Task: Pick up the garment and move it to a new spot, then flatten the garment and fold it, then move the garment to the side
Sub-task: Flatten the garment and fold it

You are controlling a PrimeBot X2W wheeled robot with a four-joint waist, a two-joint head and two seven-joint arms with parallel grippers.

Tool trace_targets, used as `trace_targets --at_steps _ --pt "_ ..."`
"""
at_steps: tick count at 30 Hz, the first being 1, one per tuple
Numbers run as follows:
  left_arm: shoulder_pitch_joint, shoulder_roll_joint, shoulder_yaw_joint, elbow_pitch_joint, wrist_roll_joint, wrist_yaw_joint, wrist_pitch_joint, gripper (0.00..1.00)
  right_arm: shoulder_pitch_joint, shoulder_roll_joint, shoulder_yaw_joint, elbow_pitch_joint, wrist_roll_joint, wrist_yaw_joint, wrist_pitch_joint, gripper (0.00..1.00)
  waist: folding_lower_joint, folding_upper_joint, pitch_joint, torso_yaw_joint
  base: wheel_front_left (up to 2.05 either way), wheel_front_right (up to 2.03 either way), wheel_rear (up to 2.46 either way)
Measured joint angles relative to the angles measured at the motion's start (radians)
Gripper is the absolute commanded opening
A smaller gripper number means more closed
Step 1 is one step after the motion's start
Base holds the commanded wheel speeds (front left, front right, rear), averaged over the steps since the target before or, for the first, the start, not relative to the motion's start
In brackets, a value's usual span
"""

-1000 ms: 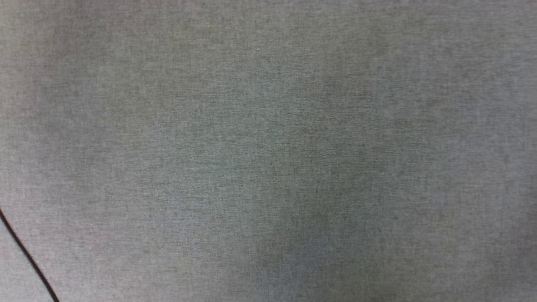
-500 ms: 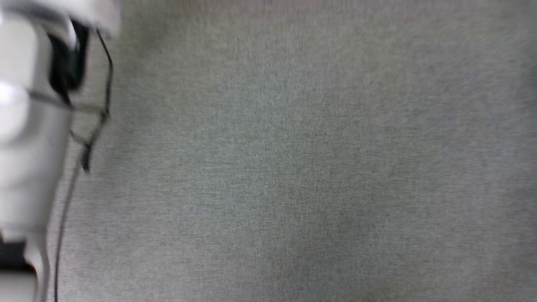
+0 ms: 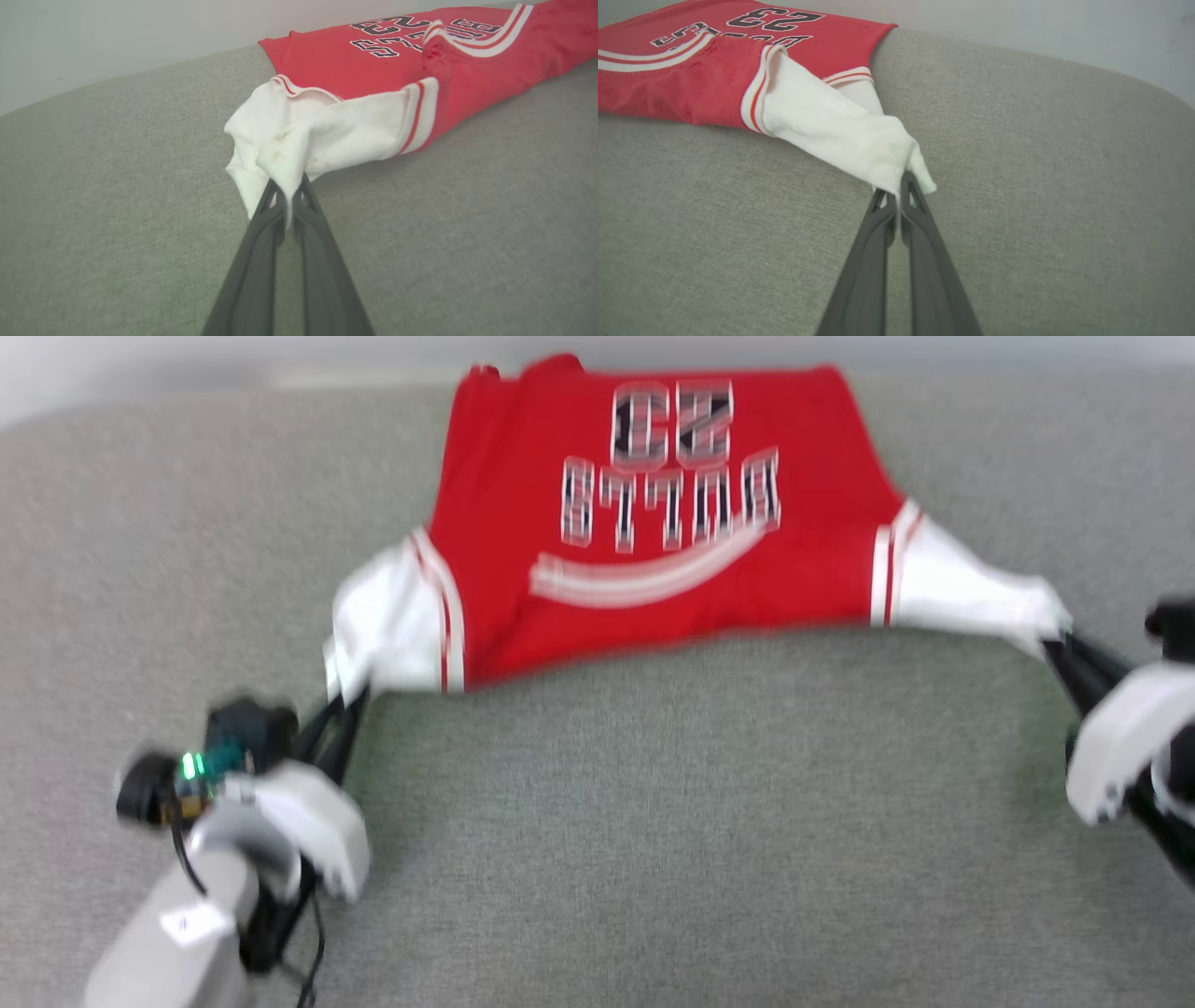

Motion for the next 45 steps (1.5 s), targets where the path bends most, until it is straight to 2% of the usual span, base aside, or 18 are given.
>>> trace_targets --at_steps 6,13,21,28,33,34,35,40,45 --pt "0.192 0.038 -0.03 -0.102 -0.023 0.033 0.065 0.0 0.191 -0.08 0.021 -0.11 0.033 0.0 0.037 0.0 -0.0001 0.0 -0.106 -0.005 0.0 0.0 0.0" --pt "0.346 0.077 -0.06 -0.199 -0.035 0.065 0.117 0.0 0.34 -0.107 0.016 -0.161 0.051 0.0 0.053 0.0 -0.0001 0.0 -0.196 -0.012 0.0 0.0 0.0" --pt "0.492 0.11 -0.055 -0.309 -0.064 0.115 0.126 0.0 0.5 -0.146 -0.003 -0.225 0.089 0.0 0.055 0.0 -0.0001 0.0 -0.271 -0.02 0.0 0.0 0.0" --pt "0.552 0.122 -0.063 -0.358 -0.068 0.138 0.122 0.0 0.595 -0.154 -0.009 -0.244 0.095 0.0 0.055 0.0 0.0 0.0 -0.285 -0.02 0.0 0.0 0.0" --pt "0.55 0.113 -0.082 -0.367 -0.059 0.132 0.122 0.0 0.602 -0.153 -0.004 -0.247 0.127 0.0 0.054 0.0 0.0001 0.0 -0.282 -0.013 0.0 0.0 0.0" --pt "0.549 0.112 -0.085 -0.367 -0.059 0.131 0.122 0.0 0.602 -0.152 -0.005 -0.251 0.145 0.0 0.059 0.28 0.0001 0.0 -0.284 -0.01 0.0 0.0 0.0" --pt "0.548 0.111 -0.086 -0.367 -0.058 0.131 0.12 0.0 0.603 -0.154 -0.006 -0.257 0.152 0.0 0.058 1.0 0.0001 0.0 -0.285 -0.007 0.0 0.0 0.0" --pt "0.544 0.111 -0.092 -0.381 -0.05 0.131 0.116 0.0 0.605 -0.193 -0.011 -0.323 0.25 -0.001 0.109 1.0 0.0001 0.0 -0.285 0.009 0.0 0.0 0.0" --pt "0.533 0.109 -0.106 -0.423 -0.032 0.131 0.112 0.0 0.574 -0.233 -0.069 -0.426 0.351 -0.001 0.253 1.0 0.0002 0.0 -0.262 0.031 0.0 0.0 0.0"
